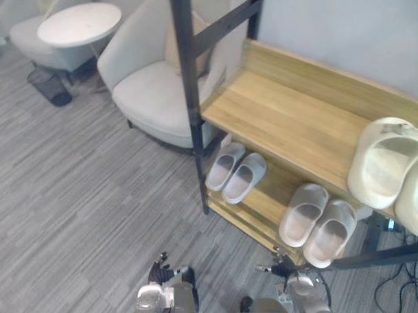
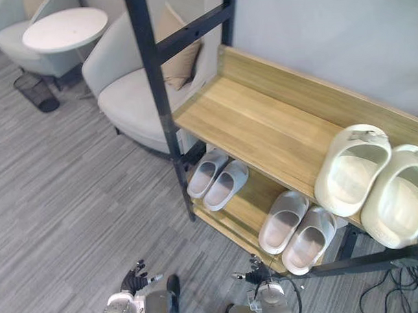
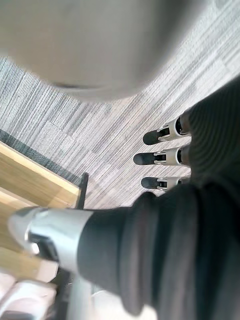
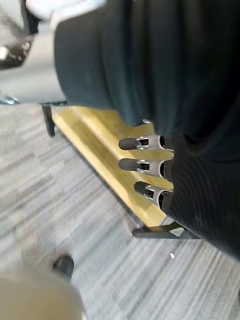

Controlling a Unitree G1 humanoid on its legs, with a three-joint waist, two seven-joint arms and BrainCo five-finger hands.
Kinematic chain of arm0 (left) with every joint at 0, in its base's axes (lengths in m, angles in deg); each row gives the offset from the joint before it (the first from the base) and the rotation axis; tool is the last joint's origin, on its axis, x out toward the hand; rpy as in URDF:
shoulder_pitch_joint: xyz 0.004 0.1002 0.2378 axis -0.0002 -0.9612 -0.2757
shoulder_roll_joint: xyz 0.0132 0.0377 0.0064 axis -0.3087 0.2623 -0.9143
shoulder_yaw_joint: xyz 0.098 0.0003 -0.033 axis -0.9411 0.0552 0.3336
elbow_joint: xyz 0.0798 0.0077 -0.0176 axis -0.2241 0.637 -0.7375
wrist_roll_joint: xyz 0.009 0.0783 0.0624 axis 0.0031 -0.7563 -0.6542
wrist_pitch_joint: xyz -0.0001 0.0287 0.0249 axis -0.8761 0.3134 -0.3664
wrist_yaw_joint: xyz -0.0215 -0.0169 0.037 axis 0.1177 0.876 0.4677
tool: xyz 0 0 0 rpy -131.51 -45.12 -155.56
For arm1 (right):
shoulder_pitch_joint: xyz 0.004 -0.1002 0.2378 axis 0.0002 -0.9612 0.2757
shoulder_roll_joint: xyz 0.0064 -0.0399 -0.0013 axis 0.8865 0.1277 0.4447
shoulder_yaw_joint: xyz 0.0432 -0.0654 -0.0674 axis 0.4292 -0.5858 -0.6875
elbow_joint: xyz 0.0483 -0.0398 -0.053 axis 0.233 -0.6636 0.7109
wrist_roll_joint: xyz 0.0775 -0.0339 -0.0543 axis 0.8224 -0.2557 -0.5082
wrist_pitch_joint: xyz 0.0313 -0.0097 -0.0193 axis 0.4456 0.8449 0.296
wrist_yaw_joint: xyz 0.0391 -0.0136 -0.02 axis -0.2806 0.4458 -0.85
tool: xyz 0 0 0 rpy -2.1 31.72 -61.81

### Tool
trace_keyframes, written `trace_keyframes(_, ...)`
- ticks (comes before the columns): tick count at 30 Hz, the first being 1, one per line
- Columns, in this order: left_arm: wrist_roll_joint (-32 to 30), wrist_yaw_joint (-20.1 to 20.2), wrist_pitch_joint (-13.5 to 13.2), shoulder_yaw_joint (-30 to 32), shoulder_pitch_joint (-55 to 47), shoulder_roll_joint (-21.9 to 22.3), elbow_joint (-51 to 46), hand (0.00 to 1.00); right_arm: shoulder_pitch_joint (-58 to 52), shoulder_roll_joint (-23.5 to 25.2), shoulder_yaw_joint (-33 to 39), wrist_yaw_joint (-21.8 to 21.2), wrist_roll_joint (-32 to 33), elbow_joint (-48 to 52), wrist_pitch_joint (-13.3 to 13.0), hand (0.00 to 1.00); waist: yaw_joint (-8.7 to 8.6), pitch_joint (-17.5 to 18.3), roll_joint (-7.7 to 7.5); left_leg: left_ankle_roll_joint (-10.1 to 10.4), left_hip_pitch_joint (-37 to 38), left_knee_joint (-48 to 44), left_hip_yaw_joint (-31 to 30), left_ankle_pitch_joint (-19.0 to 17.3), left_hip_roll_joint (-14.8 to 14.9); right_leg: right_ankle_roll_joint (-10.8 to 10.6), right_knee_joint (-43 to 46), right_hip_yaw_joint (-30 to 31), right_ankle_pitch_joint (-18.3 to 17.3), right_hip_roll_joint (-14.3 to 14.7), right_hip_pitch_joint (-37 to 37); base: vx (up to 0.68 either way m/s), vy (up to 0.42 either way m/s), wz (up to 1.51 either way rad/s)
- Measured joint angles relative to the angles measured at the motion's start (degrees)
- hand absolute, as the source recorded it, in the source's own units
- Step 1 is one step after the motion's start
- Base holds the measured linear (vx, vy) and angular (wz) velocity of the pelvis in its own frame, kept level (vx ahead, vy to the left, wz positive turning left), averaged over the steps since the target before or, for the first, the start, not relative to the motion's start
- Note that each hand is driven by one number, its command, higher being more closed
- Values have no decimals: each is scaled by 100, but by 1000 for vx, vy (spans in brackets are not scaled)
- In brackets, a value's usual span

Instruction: Organize the slippers on the shoe rack

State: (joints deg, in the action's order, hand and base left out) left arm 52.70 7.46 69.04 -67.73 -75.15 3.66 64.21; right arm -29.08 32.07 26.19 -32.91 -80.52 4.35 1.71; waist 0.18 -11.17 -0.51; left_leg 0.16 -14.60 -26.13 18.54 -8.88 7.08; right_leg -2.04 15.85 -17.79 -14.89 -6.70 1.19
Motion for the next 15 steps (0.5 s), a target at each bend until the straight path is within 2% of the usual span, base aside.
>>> trace_keyframes(1,0,4,-6,-18,4,11,-1,0,3,-6,23,8,34,-8,-1,0,-1,-1,6,-22,-11,99,-36,25,-81,-3,-39,-43,-4,-10,-5,-4,54,103)
trace_keyframes(2,-5,6,-11,-111,-1,28,1,0,31,-45,22,2,34,-57,-7,0,2,-5,21,-60,22,454,-147,109,-281,-2,-191,-96,-5,-36,4,-32,132,103)
trace_keyframes(3,-62,28,11,-205,47,6,16,0,23,11,31,0,35,-143,-5,0,-49,21,-116,-194,187,1019,-65,189,-515,-79,-474,-447,126,-344,1,3,196,116)
trace_keyframes(4,-115,46,26,-154,28,38,22,0,47,12,69,1,35,-156,-4,0,-18,21,13,-247,270,355,444,-228,-197,-192,-475,-610,227,-275,121,26,177,95)
trace_keyframes(5,-126,46,51,-141,18,63,56,0,40,-6,78,4,37,-143,-2,0,-22,18,123,-44,393,493,422,-407,-134,-182,-508,-640,244,-185,195,76,95,67)
trace_keyframes(6,-202,44,63,-102,70,39,227,0,75,75,140,1,39,-147,26,0,-5,-53,68,-94,546,704,271,-258,-321,-180,-531,-641,324,-249,285,43,59,45)
trace_keyframes(7,-217,44,66,-108,53,12,248,0,98,162,136,-1,38,-151,33,0,24,-41,45,-148,655,916,227,-145,-416,-145,-486,-622,414,-283,283,27,128,49)
trace_keyframes(8,-219,43,68,-109,41,-19,248,0,100,210,134,-4,37,-146,28,0,14,-30,42,-180,692,1023,118,-91,-472,-195,-349,-625,477,-318,261,12,150,50)
trace_keyframes(12,-217,48,68,-114,-26,-189,248,0,170,247,44,-11,33,-138,38,0,12,-88,-73,-253,940,1195,-398,-154,-707,-290,2010,-280,623,-846,-525,2,125,64)
trace_keyframes(13,-215,48,71,-107,-31,-213,261,0,132,245,60,-10,35,-131,36,0,-33,-84,-83,-318,1030,1227,-664,-198,-781,-239,2513,143,427,-787,-782,45,25,92)
trace_keyframes(14,-213,35,71,-100,-31,-234,270,0,107,246,54,-17,36,-133,38,0,-28,-67,-128,-322,1116,1311,-779,-200,-808,-260,2608,435,260,-647,-925,98,-7,98)
trace_keyframes(15,-211,35,70,-99,-65,-252,329,0,97,252,57,-18,47,-107,29,0,-21,-57,-142,-329,1263,1441,-975,-195,-821,-315,2499,826,52,-338,-1154,79,-9,62)
